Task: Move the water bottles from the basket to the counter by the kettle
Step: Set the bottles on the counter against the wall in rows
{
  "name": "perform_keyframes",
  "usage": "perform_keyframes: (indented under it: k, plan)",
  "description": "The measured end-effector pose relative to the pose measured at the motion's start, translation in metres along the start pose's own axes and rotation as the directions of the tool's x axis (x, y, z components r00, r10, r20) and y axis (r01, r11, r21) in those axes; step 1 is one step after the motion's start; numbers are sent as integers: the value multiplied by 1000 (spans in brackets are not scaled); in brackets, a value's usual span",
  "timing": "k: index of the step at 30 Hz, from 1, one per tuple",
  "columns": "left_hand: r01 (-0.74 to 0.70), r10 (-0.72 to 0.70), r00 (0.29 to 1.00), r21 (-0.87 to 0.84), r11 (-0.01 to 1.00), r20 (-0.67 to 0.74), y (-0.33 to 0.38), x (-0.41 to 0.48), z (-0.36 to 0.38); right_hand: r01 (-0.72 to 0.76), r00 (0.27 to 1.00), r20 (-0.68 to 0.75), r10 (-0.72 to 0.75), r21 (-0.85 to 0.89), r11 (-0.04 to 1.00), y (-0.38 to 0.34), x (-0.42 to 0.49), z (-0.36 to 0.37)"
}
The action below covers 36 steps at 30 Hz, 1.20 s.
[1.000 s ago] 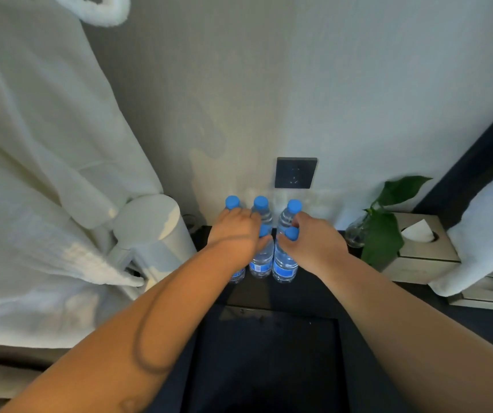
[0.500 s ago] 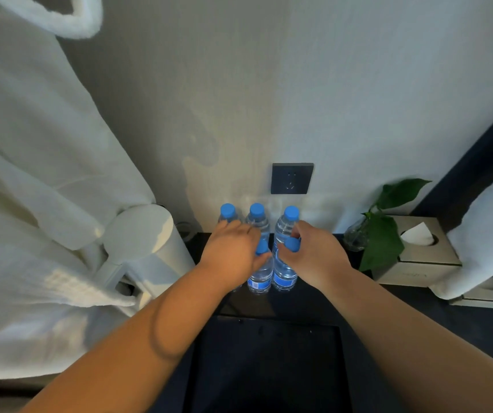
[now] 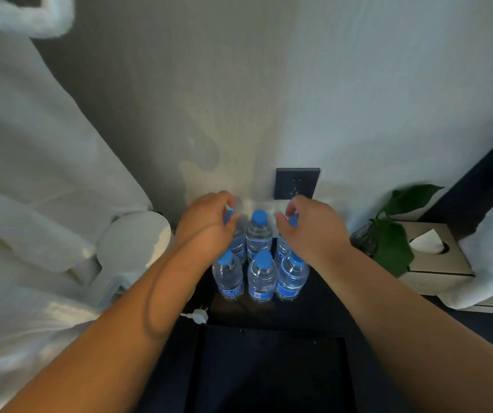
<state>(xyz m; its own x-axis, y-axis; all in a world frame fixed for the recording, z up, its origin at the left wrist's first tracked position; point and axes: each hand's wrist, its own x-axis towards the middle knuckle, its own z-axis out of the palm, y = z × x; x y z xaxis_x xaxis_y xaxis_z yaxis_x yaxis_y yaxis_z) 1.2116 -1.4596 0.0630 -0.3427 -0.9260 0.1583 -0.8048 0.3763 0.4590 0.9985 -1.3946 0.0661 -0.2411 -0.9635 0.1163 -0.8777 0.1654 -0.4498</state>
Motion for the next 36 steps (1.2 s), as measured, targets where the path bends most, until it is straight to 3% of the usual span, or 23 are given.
perform_keyframes:
  k: [5,9,12,21,27,33,36]
  plan:
    - [84,-127,959,176,981,254,-6,20,-1,225,958,204,-200,-108,968,-15,31,10]
    - [36,-106,957,253,967,269,-11,25,6,328,918,324,-228,-298,896,-27,43,18]
    - [18,-75,970,240,971,232,-11,26,10,326,901,383,-204,-287,901,-30,47,23]
    - [11,-38,981,143,990,192,-21,46,16,236,942,304,-145,-291,927,-27,67,37]
    - [13,-49,967,145,989,249,-24,56,20,228,950,278,-140,-315,921,-24,69,45]
    - [145,-182,925,132,981,335,-15,69,21,191,960,260,-104,-333,924,-27,69,48]
    - [101,-156,923,168,980,353,-15,69,20,195,960,260,-108,-336,922,-29,69,48]
